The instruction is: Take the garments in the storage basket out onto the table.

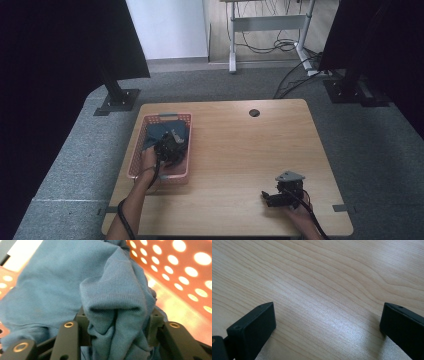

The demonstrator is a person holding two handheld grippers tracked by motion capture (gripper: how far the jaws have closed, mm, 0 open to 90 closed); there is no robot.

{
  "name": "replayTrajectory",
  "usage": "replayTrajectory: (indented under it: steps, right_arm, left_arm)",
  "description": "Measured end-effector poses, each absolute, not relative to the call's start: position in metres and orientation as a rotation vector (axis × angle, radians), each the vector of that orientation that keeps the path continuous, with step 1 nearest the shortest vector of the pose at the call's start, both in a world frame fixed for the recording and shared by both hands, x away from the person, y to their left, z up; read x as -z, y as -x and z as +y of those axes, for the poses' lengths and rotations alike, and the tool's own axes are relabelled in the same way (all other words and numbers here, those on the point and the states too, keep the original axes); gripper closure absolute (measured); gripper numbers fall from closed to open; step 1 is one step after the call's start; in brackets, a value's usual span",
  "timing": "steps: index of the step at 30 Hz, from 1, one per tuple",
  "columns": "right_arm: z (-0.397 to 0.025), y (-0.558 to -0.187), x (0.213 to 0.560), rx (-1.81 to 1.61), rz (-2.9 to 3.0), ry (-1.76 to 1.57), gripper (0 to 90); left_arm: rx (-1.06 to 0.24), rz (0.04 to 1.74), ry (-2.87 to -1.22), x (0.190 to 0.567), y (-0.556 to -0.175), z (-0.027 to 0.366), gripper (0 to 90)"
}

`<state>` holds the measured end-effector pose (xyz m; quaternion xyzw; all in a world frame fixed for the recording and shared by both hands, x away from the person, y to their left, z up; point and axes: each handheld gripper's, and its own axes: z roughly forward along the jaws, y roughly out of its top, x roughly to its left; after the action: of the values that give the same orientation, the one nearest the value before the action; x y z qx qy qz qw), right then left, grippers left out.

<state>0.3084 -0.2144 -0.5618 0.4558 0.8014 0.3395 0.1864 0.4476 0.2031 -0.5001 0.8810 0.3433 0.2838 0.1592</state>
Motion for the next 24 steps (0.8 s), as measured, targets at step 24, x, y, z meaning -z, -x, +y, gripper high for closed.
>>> replayTrajectory:
  steps: [24]
  right_arm:
    - [-0.214, -0.308, 0.562, -0.957, 2.257, -1.283, 0.1]
  left_arm:
    - [-0.952, 0.985, -2.245, 0.458, -0.426, 0.231, 60.0]
